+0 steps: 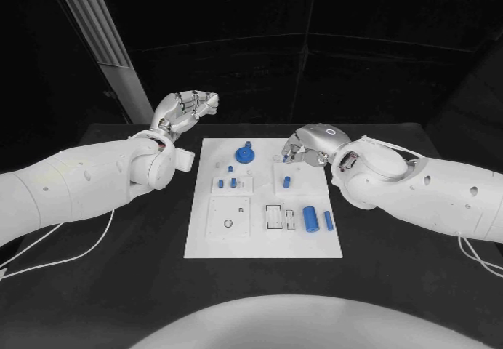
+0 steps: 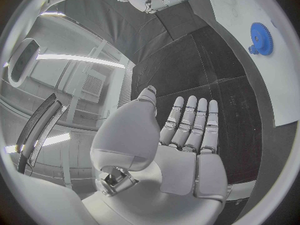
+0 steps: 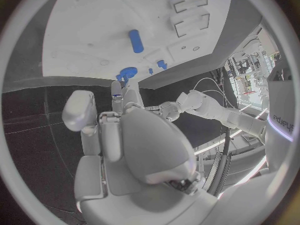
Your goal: Assemble the parts on the task board
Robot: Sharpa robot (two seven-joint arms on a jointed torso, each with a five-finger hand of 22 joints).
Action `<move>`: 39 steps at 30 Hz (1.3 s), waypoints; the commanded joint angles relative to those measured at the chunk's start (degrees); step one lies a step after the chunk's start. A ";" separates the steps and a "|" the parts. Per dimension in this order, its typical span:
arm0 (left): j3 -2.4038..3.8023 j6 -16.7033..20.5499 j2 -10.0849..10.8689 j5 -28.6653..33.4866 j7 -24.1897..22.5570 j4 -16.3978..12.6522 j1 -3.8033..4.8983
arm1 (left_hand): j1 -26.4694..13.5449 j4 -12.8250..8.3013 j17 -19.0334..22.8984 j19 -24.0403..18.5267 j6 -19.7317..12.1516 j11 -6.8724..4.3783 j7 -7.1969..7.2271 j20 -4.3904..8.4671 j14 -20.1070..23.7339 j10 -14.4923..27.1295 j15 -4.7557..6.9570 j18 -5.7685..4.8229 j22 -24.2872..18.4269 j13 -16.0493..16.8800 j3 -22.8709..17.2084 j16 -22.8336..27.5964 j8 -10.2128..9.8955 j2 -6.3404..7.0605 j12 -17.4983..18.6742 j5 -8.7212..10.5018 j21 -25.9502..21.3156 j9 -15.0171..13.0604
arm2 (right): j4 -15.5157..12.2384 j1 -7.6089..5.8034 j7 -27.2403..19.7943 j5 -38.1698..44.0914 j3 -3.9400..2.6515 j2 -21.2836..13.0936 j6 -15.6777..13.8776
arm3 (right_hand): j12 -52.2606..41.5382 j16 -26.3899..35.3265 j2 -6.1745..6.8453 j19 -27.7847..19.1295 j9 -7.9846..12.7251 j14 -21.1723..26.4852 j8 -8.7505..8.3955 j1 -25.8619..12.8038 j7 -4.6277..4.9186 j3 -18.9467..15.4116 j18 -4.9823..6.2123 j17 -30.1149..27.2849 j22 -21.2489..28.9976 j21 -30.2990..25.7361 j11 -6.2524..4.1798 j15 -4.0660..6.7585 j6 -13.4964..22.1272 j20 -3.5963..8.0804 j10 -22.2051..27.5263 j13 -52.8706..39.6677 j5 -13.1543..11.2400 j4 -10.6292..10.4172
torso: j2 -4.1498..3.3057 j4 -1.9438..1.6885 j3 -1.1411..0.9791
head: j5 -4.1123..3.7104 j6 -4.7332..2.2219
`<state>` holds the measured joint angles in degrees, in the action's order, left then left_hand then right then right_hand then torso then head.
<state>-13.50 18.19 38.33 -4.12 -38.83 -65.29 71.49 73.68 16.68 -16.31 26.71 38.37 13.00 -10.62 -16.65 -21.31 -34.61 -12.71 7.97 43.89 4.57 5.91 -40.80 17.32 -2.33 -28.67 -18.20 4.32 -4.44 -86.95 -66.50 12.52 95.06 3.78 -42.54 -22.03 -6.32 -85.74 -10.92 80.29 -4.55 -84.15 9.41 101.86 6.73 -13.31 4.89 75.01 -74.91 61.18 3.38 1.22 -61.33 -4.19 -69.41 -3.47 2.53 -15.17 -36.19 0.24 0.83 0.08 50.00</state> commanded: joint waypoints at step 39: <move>0.02 -0.55 -0.22 0.13 -12.80 0.58 0.05 | 0.70 0.03 0.40 0.55 -0.51 0.08 -4.37 0.02 0.50 0.46 0.08 -0.96 -0.15 -0.10 0.44 -0.62 0.58 0.01 -0.63 -0.25 -0.17 -0.02 | -4.32 0.62 -4.38 2.47 0.10 7.11 10.05 | 1.78 -0.49 -0.50 -0.37 0.21 -4.47 -0.86 1.50 1.14 0.92 0.83 7.72 -1.18 -0.98 0.94 -0.96 0.50 -1.02 -0.05 0.01 0.18 -0.30 | 0.00 0.03 0.01 | 2.83 0.00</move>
<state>-13.50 18.19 38.17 -4.10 -38.83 -64.73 71.47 73.68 16.74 -15.95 26.71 38.17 13.00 -10.41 -16.65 -21.31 -34.61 -12.71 7.97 43.79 4.52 5.97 -41.23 17.62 -2.33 -29.09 -18.19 4.32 -4.44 -91.26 -65.86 8.19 96.69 3.88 -35.54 -15.22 -4.81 -86.00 -9.42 80.05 -4.30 -83.95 8.86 103.37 7.61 -12.67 4.88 74.91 -74.91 60.55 4.01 0.61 -60.80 -4.81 -69.60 -3.48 2.52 -15.48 -36.17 0.28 0.81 2.92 50.00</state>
